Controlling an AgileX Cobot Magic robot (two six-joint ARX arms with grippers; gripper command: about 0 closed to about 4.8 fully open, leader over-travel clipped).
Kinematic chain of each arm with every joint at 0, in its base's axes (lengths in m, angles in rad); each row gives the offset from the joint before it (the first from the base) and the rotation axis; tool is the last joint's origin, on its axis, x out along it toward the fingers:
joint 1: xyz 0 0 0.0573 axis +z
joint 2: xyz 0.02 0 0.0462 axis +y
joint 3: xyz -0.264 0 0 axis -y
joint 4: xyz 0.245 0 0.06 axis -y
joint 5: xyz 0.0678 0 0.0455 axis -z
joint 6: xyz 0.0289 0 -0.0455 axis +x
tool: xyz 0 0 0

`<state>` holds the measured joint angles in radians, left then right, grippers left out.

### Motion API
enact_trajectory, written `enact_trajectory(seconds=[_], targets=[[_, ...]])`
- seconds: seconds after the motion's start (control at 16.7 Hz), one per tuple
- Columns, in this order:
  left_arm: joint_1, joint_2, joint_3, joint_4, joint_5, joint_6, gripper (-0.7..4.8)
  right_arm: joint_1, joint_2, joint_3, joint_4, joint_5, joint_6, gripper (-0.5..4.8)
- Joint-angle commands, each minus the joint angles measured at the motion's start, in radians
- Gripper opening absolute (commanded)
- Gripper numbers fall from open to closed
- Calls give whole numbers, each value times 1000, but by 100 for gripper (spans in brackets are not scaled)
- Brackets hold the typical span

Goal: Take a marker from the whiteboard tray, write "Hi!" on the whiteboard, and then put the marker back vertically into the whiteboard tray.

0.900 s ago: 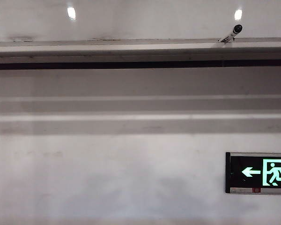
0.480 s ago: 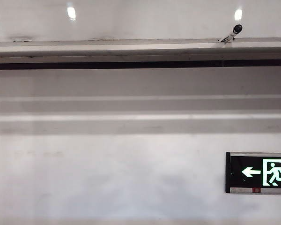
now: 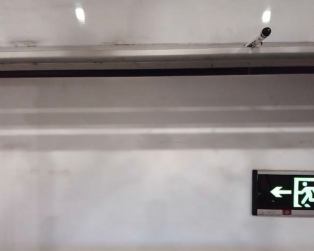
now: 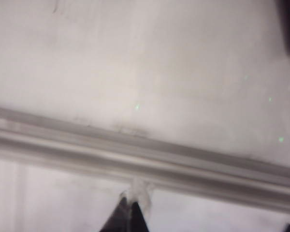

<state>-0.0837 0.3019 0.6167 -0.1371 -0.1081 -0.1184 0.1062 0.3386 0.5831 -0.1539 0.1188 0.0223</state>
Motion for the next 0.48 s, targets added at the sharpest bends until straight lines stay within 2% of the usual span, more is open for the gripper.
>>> enact_trajectory(seconds=[0.06, 0.24, 0.36, 0.48], targets=[[0, 210, 234, -56, 107, -2, -6, 39, 178, 177, 16, -60, 5, -1], [-2, 423, 492, -151, 264, -2, -6, 183, 370, 298, 79, -37, 4, -2], [-19, 499, 586, -170, 278, -2, -6, 291, 463, 303, 177, 45, 4, -2], [-66, 547, 638, -152, 282, -2, -6, 373, 524, 303, 203, 103, 4, -1]])
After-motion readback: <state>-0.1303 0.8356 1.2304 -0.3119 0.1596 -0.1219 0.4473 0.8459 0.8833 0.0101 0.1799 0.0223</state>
